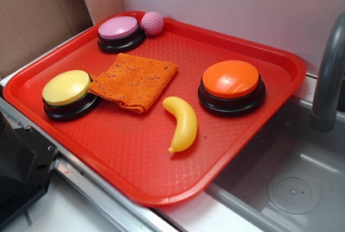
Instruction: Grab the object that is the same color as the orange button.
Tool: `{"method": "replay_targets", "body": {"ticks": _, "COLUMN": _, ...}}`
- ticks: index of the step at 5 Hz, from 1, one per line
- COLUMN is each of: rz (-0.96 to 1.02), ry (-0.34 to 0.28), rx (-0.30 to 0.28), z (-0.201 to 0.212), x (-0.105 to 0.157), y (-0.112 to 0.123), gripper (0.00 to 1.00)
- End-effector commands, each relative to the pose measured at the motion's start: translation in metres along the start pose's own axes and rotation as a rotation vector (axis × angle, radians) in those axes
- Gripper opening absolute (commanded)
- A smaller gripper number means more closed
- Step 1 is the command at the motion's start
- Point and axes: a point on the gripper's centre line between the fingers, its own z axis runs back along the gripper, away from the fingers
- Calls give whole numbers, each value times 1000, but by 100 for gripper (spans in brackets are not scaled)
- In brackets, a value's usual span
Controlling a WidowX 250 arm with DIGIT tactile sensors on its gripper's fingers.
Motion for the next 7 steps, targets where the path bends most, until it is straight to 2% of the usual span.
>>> {"method": "replay_targets", "body": {"ticks": 1, "rz": 54, "ry": -74, "rx": 68, "z": -54, "x": 40, "y": 27, "gripper": 100}}
{"method": "replay_targets", "body": {"ticks": 2, "rz": 76, "ry": -77, "rx": 53, "z": -98, "x": 57, "y": 43, "gripper": 100}}
{"method": "replay_targets", "body": {"ticks": 3, "rz": 88, "ry": -96, "rx": 81, "z": -126, "x": 69, "y": 47, "gripper": 100}}
{"method": "replay_targets", "body": {"ticks": 4, "rz": 133, "ry": -79, "rx": 84, "z": -161, "x": 77, "y": 57, "gripper": 100}}
{"method": "replay_targets", "body": {"ticks": 6, "rz": 121, "ry": -33, "rx": 73, "z": -206, "x": 85, "y": 53, "gripper": 100}}
{"method": "replay_targets", "body": {"ticks": 7, "rz": 181, "ry": -37, "rx": 74, "z": -215, "x": 83, "y": 50, "gripper": 0}}
